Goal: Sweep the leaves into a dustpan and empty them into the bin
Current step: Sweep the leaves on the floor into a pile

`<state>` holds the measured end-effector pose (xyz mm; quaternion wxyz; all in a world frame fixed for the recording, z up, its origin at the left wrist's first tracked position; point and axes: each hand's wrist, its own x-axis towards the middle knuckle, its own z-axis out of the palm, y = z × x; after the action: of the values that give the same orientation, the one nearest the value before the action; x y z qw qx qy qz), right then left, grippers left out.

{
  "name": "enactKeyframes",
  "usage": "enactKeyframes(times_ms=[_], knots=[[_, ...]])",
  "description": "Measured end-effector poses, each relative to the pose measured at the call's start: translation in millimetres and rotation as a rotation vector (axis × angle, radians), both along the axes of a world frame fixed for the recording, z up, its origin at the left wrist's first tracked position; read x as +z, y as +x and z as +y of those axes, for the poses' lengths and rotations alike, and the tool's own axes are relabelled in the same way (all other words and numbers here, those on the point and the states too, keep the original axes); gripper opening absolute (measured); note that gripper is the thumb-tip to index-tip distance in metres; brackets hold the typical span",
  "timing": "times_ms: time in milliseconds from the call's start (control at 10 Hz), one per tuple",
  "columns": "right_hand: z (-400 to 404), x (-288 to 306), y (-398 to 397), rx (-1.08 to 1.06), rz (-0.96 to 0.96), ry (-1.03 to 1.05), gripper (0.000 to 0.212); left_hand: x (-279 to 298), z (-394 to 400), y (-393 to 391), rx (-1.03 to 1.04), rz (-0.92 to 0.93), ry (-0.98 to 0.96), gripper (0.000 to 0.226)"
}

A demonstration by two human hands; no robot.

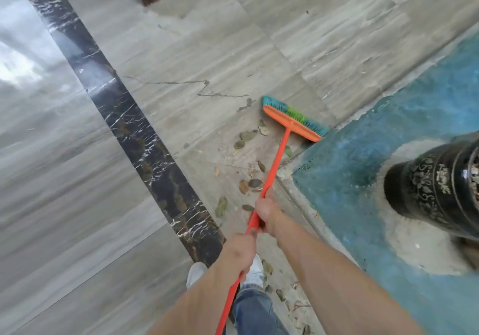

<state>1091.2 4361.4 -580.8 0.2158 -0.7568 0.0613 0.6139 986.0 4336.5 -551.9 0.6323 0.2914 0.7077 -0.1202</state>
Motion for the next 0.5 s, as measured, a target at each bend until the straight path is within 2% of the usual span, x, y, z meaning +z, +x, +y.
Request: enactKeyframes(times_ms=[100,200,400,500], knots=[[-30,19,-30,0.047,0.122,-0.068,0.075,24,-41,-36,-0.059,0.059,0.007,0.033],[-42,24,-46,0.080,0.180,-0.099,0.076,27,-61,-58,-0.005,0.077,-0.019,0.035],[-82,41,-108,0.192,0.242,-0.128,0.079,56,-105,-119,-0.017,0.160,-0.032,0.053],[-107,47,-136,0.255,0.214,-0.102,0.077,69,-129,-141,0.101,0.146,-0.055,0.052]])
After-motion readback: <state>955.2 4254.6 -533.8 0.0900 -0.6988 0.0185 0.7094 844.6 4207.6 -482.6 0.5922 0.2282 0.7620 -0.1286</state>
